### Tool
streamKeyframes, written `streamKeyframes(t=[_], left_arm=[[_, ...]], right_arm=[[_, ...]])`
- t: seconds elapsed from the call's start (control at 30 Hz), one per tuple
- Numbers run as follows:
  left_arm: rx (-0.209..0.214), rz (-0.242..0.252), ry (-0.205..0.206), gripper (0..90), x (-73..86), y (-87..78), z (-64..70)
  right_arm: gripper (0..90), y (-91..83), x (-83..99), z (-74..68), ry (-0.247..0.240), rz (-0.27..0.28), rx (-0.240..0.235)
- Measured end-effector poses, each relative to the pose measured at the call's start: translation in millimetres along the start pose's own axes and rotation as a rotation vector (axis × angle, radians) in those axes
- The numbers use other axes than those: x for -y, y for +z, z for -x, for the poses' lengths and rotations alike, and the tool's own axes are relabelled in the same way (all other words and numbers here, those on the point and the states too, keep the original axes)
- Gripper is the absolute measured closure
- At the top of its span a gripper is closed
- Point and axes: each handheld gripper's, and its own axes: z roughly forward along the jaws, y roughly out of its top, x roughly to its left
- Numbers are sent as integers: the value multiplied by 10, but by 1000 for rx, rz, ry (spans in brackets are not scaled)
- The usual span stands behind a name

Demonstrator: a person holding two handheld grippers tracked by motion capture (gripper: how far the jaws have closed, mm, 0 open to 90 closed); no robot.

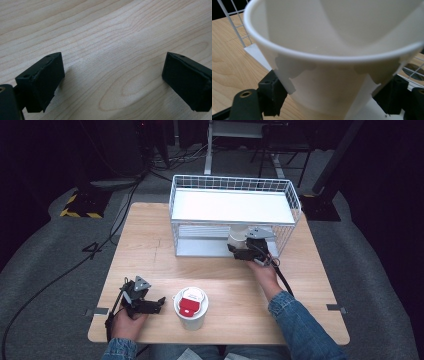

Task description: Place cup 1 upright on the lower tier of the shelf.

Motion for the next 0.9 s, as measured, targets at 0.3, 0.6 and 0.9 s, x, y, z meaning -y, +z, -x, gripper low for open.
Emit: streamKeyframes(t=[0.3,0.6,0.9], left_arm=[[-1,0,2,48,0,-1,-1],[1,-1,1,48,0,-1,0],[0,-1,1,48,0,-1,1]], right_arm=[[230,162,50,43,15,-17,10],[230,324,51,26,14,-21,9],[230,460,26,-21,3,-24,12]])
